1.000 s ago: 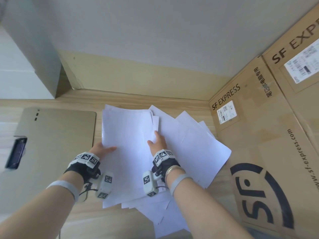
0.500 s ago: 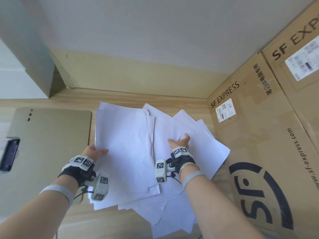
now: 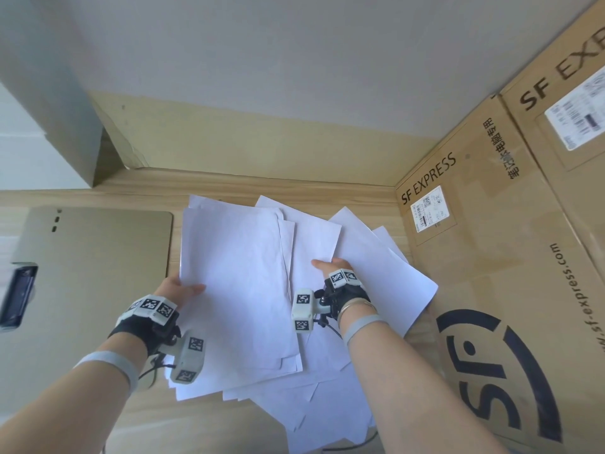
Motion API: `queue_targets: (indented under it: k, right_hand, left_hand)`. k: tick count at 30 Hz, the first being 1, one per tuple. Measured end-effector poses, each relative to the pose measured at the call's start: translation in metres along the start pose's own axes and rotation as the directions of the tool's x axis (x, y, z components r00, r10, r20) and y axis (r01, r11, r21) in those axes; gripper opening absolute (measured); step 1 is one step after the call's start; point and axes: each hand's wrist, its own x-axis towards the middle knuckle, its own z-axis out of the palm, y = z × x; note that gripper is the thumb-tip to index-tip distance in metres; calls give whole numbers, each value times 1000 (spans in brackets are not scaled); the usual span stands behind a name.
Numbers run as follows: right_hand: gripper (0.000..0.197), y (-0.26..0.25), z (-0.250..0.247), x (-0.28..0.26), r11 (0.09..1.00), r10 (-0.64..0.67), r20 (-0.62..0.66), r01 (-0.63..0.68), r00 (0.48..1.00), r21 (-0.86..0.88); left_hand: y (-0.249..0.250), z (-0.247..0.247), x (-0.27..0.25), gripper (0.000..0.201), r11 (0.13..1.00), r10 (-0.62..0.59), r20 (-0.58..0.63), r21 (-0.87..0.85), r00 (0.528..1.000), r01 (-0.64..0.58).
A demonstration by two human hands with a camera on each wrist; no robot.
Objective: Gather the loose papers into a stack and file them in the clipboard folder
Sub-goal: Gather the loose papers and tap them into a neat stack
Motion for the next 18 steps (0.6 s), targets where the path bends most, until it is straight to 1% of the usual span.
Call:
queue_targets:
  k: [2, 4, 5, 7, 8, 10, 12, 13, 15, 18]
  right_hand:
    - [63, 3, -1, 0, 1000, -29, 47, 29, 998, 0]
    - [66, 6, -2, -6, 995, -52, 77, 58, 996, -77]
    - [67, 7, -4, -8, 988, -62, 69, 71, 996, -138]
    - [54, 5, -18, -4, 955, -110, 11, 108, 994, -276]
    - [47, 3, -28, 0, 930, -129, -21, 113, 991, -349]
    - [40, 1, -53, 13, 864, -152, -62, 102, 986, -494]
    - [38, 2, -78, 25, 770, -146, -71, 68, 987, -634]
    - [39, 3, -88, 31, 719, -142, -69, 55, 988, -693]
    - [37, 4, -100, 43, 650, -161, -62, 59, 985, -758]
    - [40, 5, -105, 60, 619, -208, -70, 76, 976, -781]
  left_hand:
    - [0, -1, 0, 43, 1000, 2, 3, -4, 1000, -2]
    - [0, 0, 1, 42, 1000, 2, 12, -10, 1000, -2]
    - [0, 0, 1, 42, 1000, 3, 16, -9, 1000, -3]
    - [1, 1, 1, 39, 1000, 21, 20, -21, 1000, -20]
    - [1, 2, 0, 38, 999, 31, 32, -28, 999, -30]
    - [2, 4, -1, 36, 999, 39, 50, -34, 998, -38]
    - [2, 6, 2, 36, 999, 31, 44, -42, 999, -29]
    - [0, 7, 7, 39, 999, 18, 37, -47, 999, -16]
    - [-5, 11, 20, 47, 999, 3, 40, -45, 999, -1]
    - [-18, 13, 45, 52, 999, -22, 38, -37, 999, 23]
